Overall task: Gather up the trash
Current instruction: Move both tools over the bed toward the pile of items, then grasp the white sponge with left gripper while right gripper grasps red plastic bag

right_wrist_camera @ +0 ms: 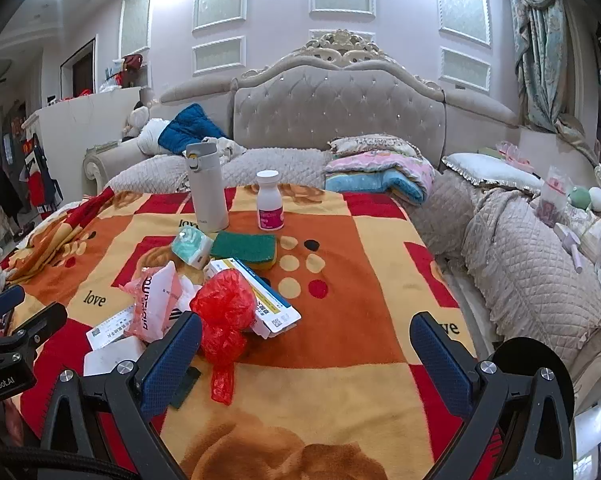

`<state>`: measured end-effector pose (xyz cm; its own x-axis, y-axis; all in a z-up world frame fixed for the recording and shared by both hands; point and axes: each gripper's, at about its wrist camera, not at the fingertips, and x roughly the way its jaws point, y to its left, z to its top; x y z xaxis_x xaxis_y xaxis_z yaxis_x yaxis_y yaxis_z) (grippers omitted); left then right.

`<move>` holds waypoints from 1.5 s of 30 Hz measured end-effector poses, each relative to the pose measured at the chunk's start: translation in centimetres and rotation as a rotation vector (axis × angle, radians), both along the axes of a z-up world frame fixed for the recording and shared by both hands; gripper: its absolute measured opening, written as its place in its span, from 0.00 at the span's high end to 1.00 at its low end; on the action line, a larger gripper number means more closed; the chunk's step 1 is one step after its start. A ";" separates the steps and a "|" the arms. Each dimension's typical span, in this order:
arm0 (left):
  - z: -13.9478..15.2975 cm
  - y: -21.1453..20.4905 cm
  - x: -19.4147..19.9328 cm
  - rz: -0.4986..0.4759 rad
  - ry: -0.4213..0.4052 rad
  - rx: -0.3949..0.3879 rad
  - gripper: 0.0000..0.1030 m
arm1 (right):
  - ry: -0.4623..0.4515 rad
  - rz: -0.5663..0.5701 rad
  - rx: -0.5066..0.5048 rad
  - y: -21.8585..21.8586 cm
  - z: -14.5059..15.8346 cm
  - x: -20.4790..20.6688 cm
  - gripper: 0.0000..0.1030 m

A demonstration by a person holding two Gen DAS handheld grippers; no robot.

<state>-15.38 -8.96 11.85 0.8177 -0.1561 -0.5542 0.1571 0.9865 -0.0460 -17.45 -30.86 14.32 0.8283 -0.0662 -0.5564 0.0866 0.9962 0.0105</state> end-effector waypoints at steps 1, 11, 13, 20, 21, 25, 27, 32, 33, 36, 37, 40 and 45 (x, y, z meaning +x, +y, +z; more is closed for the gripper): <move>-0.1 0.0 0.0 -0.001 0.001 0.001 0.00 | 0.002 0.001 0.001 0.0 -0.1 0.0 0.00; -2.1 0.7 -0.1 -0.075 0.062 0.045 0.00 | 0.055 0.024 0.015 -0.4 -1.5 0.8 0.00; -2.8 0.9 -0.1 -0.096 0.085 0.057 0.00 | 0.080 0.041 0.033 -0.5 -2.1 1.2 0.00; -5.5 1.0 0.7 -0.180 0.169 0.085 0.00 | 0.163 0.124 0.104 0.5 -4.4 2.9 0.01; -5.8 0.9 1.0 -0.189 0.180 0.093 0.00 | 0.176 0.141 0.115 0.7 -4.8 3.4 0.01; -6.8 0.7 2.2 -0.237 0.212 0.108 0.00 | 0.225 0.181 0.159 1.2 -6.1 5.2 0.12; -7.4 0.5 2.8 -0.259 0.233 0.113 0.00 | 0.253 0.192 0.201 1.3 -6.7 6.4 0.16; -8.2 -0.1 3.3 -0.316 0.261 0.135 0.01 | 0.304 0.238 0.289 2.0 -8.2 9.3 0.22; -8.4 -0.3 3.4 -0.329 0.266 0.139 0.01 | 0.312 0.247 0.298 2.3 -8.5 9.7 0.28; -8.5 -0.7 3.5 -0.368 0.279 0.133 0.25 | 0.346 0.276 0.337 2.9 -9.7 10.9 0.56; -8.5 -0.8 3.6 -0.382 0.294 0.125 0.29 | 0.352 0.281 0.350 3.0 -9.9 10.9 0.61; -8.1 -1.0 3.3 -0.405 0.286 0.120 0.33 | 0.331 0.301 0.357 2.9 -9.4 10.0 0.65; -5.9 -1.4 2.1 -0.460 0.276 0.045 0.34 | 0.281 0.311 0.350 1.2 -7.4 7.1 0.66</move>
<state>-13.29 -10.33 5.92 0.4937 -0.4349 -0.7531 0.5618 0.8205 -0.1055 -10.38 -29.66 6.90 0.5953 0.3874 -0.7040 -0.1646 0.9163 0.3650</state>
